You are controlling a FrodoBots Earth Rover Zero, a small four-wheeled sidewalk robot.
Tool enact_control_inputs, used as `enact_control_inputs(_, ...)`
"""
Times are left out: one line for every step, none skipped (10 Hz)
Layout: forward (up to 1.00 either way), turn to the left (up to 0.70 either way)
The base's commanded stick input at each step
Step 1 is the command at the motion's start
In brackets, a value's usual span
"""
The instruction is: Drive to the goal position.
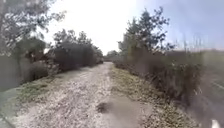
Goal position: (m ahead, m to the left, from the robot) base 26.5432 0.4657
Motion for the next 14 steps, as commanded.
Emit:
enact_control_inputs(0.70,0.35)
enact_control_inputs(0.70,0.35)
enact_control_inputs(0.70,0.35)
enact_control_inputs(0.70,0.35)
enact_control_inputs(0.70,0.35)
enact_control_inputs(0.70,0.35)
enact_control_inputs(0.70,0.00)
enact_control_inputs(0.70,0.00)
enact_control_inputs(0.70,0.00)
enact_control_inputs(0.70,0.00)
enact_control_inputs(0.70,0.00)
enact_control_inputs(0.70,0.00)
enact_control_inputs(0.70,0.00)
enact_control_inputs(0.70,0.00)
